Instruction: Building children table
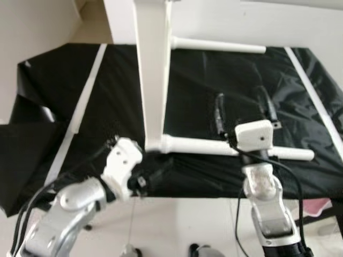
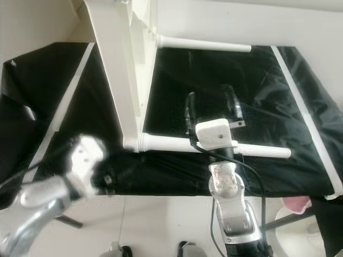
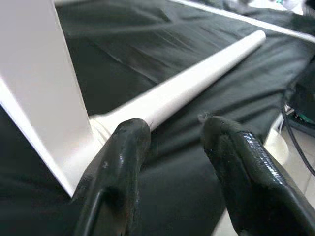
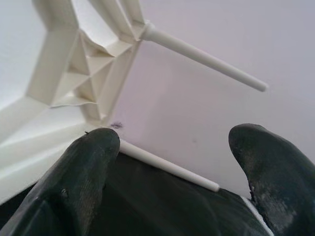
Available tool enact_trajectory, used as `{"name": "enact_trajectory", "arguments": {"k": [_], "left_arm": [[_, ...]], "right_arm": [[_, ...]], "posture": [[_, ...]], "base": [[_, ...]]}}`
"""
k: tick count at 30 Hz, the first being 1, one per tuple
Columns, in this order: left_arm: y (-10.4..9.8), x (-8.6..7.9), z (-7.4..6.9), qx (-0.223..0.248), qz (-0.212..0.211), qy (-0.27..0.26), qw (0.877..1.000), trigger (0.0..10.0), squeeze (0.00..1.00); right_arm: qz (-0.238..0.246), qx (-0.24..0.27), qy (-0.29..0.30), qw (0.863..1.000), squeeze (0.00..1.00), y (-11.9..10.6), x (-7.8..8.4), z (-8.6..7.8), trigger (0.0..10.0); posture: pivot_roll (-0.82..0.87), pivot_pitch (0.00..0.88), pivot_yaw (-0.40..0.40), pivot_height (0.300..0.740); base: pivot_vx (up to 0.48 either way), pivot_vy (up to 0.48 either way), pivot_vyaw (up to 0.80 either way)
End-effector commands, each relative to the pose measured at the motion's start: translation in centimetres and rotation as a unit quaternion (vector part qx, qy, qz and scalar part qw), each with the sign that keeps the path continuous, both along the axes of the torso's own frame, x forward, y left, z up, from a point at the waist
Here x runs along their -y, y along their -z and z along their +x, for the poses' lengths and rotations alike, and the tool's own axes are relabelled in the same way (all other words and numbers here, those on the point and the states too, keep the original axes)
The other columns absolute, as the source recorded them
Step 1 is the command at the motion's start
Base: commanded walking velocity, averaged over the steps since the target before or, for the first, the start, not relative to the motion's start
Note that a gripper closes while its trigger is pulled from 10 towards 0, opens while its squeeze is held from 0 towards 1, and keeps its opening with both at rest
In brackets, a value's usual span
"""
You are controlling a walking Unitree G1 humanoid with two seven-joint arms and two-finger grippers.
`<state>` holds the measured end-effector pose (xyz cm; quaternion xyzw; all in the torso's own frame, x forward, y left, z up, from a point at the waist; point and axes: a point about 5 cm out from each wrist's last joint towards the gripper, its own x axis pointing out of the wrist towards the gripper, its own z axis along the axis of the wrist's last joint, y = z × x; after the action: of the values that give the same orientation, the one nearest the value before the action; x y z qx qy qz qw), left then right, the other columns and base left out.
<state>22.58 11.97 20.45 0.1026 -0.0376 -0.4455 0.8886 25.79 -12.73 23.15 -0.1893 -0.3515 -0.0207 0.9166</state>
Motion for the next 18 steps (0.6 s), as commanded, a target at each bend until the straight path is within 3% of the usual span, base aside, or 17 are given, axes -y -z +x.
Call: {"name": "enact_trajectory", "arguments": {"k": [1,2,5,6,8,9,13,18], "left_arm": [[-0.1,-0.7,0.6,0.009,-0.006,-0.061,0.998,10.0,1.0],[-0.5,-0.8,0.6,0.007,-0.025,-0.067,0.997,10.0,1.0],[-0.5,-1.0,0.7,0.015,-0.019,-0.081,0.996,10.0,1.0],[-0.1,-0.7,0.7,0.017,-0.008,-0.076,0.997,10.0,0.03],[0.1,-0.2,0.6,0.011,-0.013,-0.063,0.998,10.0,0.0],[0.2,0.3,0.6,0.011,-0.007,-0.047,0.999,10.0,0.0],[0.4,1.1,0.7,0.004,-0.005,-0.015,1.0,10.0,0.0],[1.1,1.4,1.1,-0.003,0.001,-0.003,1.0,10.0,0.0]], "right_arm": [[-0.002,0.003,0.011,1.0,0.0,0.1,0.4,-0.2,10.0],[-0.013,0.017,0.02,1.0,0.0,-0.2,0.8,-0.5,10.0],[-0.061,0.073,0.049,0.994,0.0,-1.5,1.4,-1.6,10.0],[-0.093,0.126,0.089,0.984,0.0,-2.8,1.9,-2.2,10.0],[-0.12,0.178,0.127,0.969,0.0,-3.9,2.1,-2.5,10.0],[-0.138,0.214,0.156,0.954,0.0,-4.8,2.0,-2.3,10.0],[-0.17,0.284,0.197,0.923,0.0,-7.2,2.1,-2.2,10.0],[-0.189,0.33,0.235,0.895,0.0,-9.2,3.3,-2.1,10.0]], "posture": [[0.01,0.169,0.031,0.74],[0.01,0.171,0.029,0.74],[0.0,0.172,0.033,0.74],[0.0,0.173,0.037,0.74],[-0.01,0.168,0.046,0.74],[-0.01,0.161,0.058,0.74],[-0.03,0.152,0.074,0.74],[-0.04,0.152,0.084,0.74]], "base": [[0.0,0.0,0.0],[0.0,0.0,0.0],[0.0,0.0,0.0],[0.0,0.0,0.0],[0.0,0.0,0.0],[0.0,0.0,0.0],[0.0,0.0,0.0],[0.0,0.0,0.0]]}}
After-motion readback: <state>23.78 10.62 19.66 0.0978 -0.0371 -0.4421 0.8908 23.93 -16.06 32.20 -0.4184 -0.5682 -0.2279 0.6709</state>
